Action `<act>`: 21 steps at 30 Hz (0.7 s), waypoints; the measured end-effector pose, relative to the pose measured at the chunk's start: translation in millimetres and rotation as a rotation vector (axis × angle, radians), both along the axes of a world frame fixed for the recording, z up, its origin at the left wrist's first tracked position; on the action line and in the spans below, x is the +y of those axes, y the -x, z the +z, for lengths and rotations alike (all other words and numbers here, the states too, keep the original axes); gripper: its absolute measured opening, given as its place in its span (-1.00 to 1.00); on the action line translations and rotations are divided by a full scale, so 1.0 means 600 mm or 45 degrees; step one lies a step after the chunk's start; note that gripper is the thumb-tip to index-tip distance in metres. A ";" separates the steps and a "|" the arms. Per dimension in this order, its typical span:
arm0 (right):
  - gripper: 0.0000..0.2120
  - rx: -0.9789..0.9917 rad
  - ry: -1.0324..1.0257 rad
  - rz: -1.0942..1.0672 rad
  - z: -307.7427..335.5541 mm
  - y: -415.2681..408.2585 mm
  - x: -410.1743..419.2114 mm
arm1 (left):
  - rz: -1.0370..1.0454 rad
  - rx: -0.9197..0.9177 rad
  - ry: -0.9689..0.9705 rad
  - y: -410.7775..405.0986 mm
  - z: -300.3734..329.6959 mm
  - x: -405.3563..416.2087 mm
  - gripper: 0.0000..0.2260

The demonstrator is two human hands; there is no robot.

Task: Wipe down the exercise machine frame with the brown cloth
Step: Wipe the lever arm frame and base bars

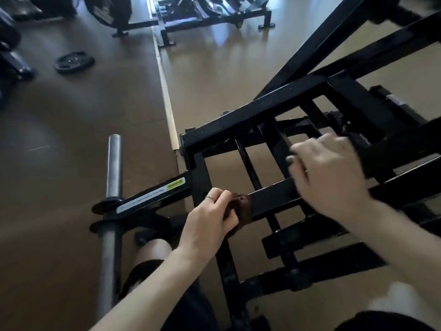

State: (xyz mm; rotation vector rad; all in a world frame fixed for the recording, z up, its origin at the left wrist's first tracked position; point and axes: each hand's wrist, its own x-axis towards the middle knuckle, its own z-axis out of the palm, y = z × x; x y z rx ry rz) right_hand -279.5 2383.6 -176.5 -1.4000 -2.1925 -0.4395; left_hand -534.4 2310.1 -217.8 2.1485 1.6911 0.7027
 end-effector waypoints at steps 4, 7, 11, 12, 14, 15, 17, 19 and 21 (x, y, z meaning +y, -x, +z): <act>-0.61 -0.070 0.425 0.021 -0.071 0.146 -0.043 | -0.021 0.086 -0.059 0.024 -0.013 -0.024 -0.79; -0.49 -0.180 0.439 -0.110 -0.074 0.134 -0.024 | -0.029 0.193 -0.099 0.061 -0.022 -0.027 -0.82; -0.47 -0.217 0.460 -0.111 -0.083 0.141 -0.032 | 0.033 0.214 -0.145 0.087 -0.034 -0.014 -0.85; -0.48 -0.191 0.420 -0.122 -0.082 0.139 -0.029 | 0.031 0.209 -0.143 0.090 -0.036 -0.008 -0.85; -0.50 -0.159 0.391 -0.142 -0.078 0.139 -0.031 | 0.024 0.241 -0.139 0.102 -0.039 0.006 -0.83; -0.51 -0.149 0.391 -0.138 -0.080 0.140 -0.031 | 0.028 0.270 -0.137 0.112 -0.037 0.014 -0.83; -0.52 -0.142 0.355 -0.133 -0.083 0.143 -0.031 | 0.040 0.311 -0.134 0.137 -0.031 0.034 -0.81; -0.54 -0.132 0.359 -0.148 -0.082 0.145 -0.030 | 0.107 0.292 -0.134 0.161 -0.026 0.060 -0.80; -0.53 -0.172 0.382 -0.174 -0.085 0.146 -0.028 | 0.290 0.191 -0.087 0.173 -0.027 0.090 -0.79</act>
